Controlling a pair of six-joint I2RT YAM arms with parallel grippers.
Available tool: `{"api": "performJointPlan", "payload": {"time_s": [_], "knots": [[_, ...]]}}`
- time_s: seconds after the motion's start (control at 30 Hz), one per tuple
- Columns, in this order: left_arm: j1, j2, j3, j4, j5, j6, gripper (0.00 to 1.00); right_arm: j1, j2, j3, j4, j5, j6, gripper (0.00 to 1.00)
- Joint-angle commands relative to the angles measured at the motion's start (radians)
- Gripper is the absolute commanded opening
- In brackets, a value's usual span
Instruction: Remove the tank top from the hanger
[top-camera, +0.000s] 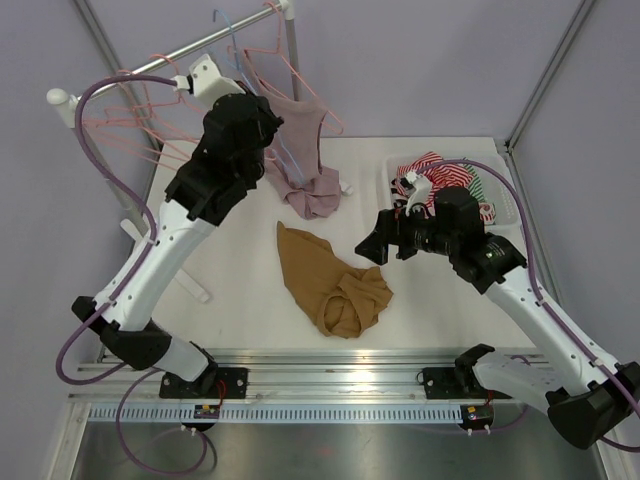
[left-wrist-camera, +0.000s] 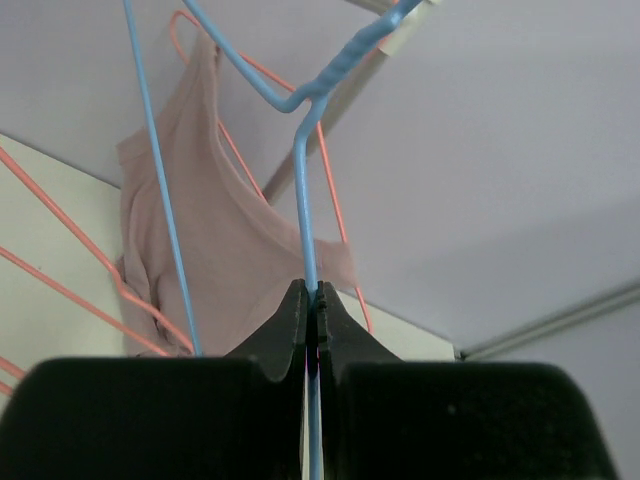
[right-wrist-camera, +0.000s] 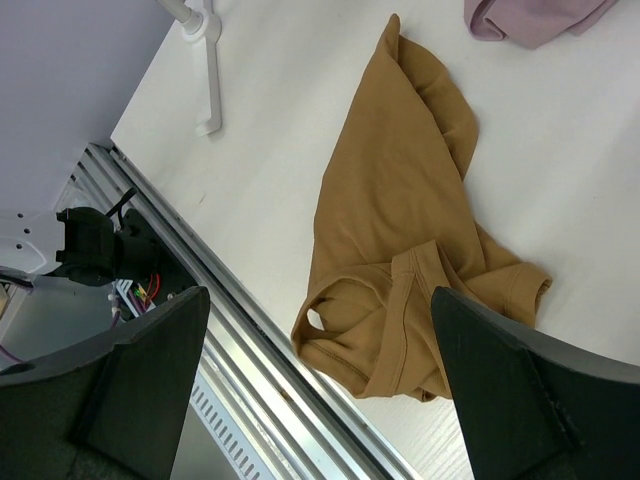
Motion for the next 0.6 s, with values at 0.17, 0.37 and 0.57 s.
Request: {"api": "performJointPlan", "payload": {"time_s": [0.17, 0.37, 0.57], "knots": [[0.169, 0.157, 0.264, -0.237, 0.111, -0.192, 0.0, 0.008, -0.027, 0.061, -0.008, -0.001, -0.032, 0.99], [0.271, 0.152, 0.191, -0.22, 0.182, -0.269, 0.0, 0.006, -0.006, 0.054, 0.011, -0.017, -0.036, 0.99], [0.332, 0.152, 0.085, -0.188, 0.226, -0.308, 0.0, 0.008, 0.013, 0.011, 0.052, -0.067, -0.039, 0.99]]}}
